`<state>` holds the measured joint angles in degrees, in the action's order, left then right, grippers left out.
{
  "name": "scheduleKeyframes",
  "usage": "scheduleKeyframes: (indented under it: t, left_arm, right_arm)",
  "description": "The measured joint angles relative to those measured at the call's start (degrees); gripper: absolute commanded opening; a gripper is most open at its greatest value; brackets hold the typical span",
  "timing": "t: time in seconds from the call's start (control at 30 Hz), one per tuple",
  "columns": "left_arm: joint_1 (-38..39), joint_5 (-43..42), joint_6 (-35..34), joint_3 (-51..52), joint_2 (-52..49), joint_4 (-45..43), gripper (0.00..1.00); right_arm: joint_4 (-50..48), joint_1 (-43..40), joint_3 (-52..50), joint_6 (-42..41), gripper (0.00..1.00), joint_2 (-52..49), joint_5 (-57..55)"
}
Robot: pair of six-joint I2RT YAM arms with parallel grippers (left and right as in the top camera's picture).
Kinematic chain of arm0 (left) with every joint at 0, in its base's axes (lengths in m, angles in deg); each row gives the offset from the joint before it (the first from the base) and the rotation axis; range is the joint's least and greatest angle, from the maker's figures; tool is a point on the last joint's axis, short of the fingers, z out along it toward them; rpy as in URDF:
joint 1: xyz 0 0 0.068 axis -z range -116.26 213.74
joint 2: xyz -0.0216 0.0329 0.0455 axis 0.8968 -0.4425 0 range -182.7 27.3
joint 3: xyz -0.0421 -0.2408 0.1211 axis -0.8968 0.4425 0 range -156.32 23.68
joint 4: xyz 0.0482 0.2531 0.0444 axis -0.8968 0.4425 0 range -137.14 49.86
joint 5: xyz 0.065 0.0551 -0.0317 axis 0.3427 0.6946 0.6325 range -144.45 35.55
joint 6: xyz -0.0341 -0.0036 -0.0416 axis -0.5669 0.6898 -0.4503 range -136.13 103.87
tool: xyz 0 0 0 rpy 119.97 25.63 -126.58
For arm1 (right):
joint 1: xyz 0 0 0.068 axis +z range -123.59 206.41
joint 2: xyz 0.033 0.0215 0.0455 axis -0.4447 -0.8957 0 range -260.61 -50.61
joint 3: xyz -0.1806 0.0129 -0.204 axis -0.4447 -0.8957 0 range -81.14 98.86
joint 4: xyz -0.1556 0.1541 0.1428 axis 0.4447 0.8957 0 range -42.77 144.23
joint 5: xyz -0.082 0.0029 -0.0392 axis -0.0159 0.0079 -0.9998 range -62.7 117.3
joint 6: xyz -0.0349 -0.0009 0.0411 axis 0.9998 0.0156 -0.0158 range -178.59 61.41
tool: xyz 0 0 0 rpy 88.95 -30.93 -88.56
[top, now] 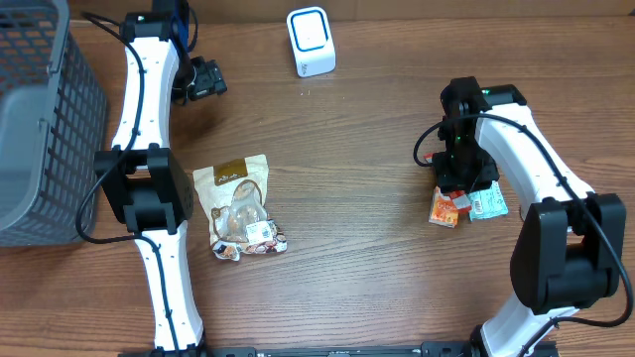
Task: Scan the item barcode
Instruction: 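Release the red stick and move the right gripper left, then lower the right gripper and grasp the clear snack bag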
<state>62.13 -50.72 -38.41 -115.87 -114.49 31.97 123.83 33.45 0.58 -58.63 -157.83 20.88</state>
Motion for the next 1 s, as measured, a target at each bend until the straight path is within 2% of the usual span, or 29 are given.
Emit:
scheduleKeyframes:
  t: [0.13, 0.4, 0.53, 0.77, 1.0]
  left_arm:
    - [0.0, 0.0, 0.0, 0.0, 0.0, 0.0, 1.0]
    - [0.0, 0.0, 0.0, 0.0, 0.0, 0.0, 1.0]
    - [0.0, 0.0, 0.0, 0.0, 0.0, 0.0, 1.0]
    - [0.0, 0.0, 0.0, 0.0, 0.0, 0.0, 1.0]
    - [0.0, 0.0, 0.0, 0.0, 0.0, 0.0, 1.0]
  right_arm:
    - [-3.8, 0.0, -0.1, 0.0, 0.44, 0.0, 2.3]
    - [-19.5, 1.0, -0.5, -0.7, 0.44, 0.0, 27.4]
    - [-27.7, 5.4, -0.5, -4.8, 0.44, 0.0, 33.5]
    - [-38.4, 19.9, -0.5, -11.7, 0.44, 0.0, 31.3]
    - [-46.8, 35.9, -0.5, -15.0, 0.49, 0.0, 17.9]
